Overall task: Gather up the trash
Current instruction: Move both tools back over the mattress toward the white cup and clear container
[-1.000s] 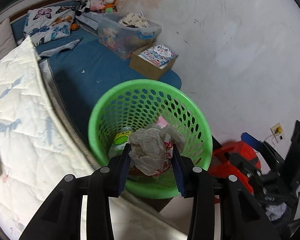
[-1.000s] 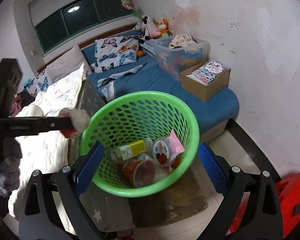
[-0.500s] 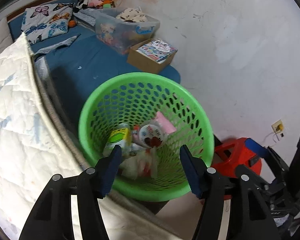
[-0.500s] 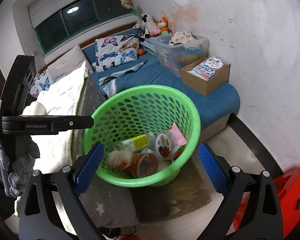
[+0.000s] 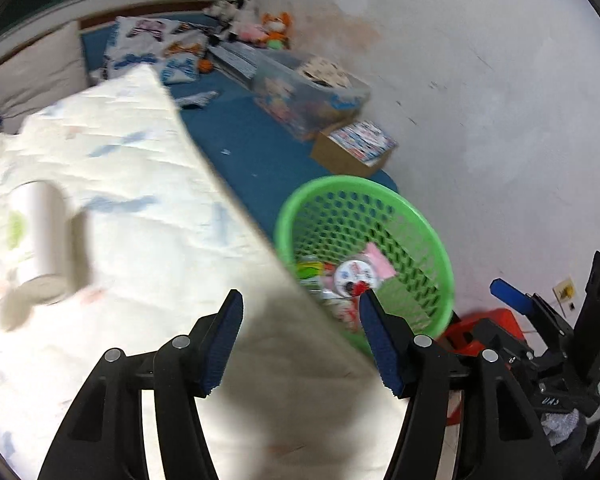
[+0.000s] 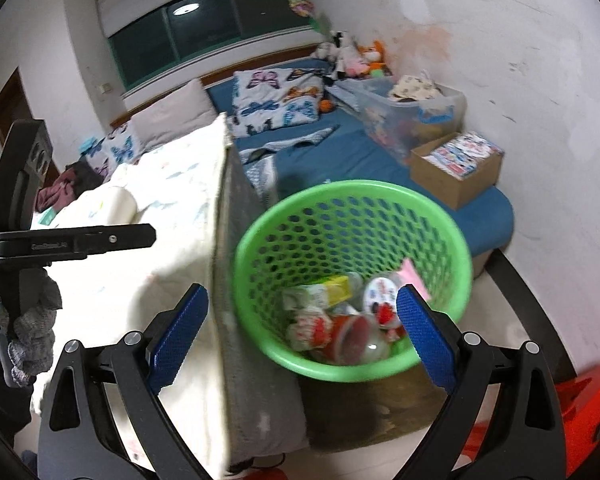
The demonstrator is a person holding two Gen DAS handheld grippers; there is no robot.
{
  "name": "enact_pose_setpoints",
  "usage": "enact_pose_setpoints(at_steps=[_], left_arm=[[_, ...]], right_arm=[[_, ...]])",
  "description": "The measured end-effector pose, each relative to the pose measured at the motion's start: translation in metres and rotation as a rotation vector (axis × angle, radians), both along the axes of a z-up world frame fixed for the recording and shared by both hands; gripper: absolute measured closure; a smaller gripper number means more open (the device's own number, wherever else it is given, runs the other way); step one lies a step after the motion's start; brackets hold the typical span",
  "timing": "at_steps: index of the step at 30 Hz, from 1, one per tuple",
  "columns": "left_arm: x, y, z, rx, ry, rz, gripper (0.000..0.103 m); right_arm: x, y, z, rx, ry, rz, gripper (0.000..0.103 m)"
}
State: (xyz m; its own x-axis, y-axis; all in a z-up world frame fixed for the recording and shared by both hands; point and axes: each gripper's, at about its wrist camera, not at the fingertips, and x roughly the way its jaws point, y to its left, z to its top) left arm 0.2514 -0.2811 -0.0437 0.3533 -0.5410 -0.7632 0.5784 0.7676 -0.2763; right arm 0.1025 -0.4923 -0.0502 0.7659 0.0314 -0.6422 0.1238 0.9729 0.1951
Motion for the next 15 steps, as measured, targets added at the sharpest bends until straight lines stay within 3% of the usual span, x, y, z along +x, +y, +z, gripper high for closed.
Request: enact_pose_setpoints(at_steps=[8,15], left_arm=[[0.011,0.091,0.016,0.035,-0.069,0.177,0.04],[0.027,0.17,0.017,0.033,-0.065,0.326,0.04]], right_arm=[[0.037,0.053,0.005,0.008,0.013,0.116,0.009],[0.071,0.107,0.007,-0.016,0.032,0.226,0.009]])
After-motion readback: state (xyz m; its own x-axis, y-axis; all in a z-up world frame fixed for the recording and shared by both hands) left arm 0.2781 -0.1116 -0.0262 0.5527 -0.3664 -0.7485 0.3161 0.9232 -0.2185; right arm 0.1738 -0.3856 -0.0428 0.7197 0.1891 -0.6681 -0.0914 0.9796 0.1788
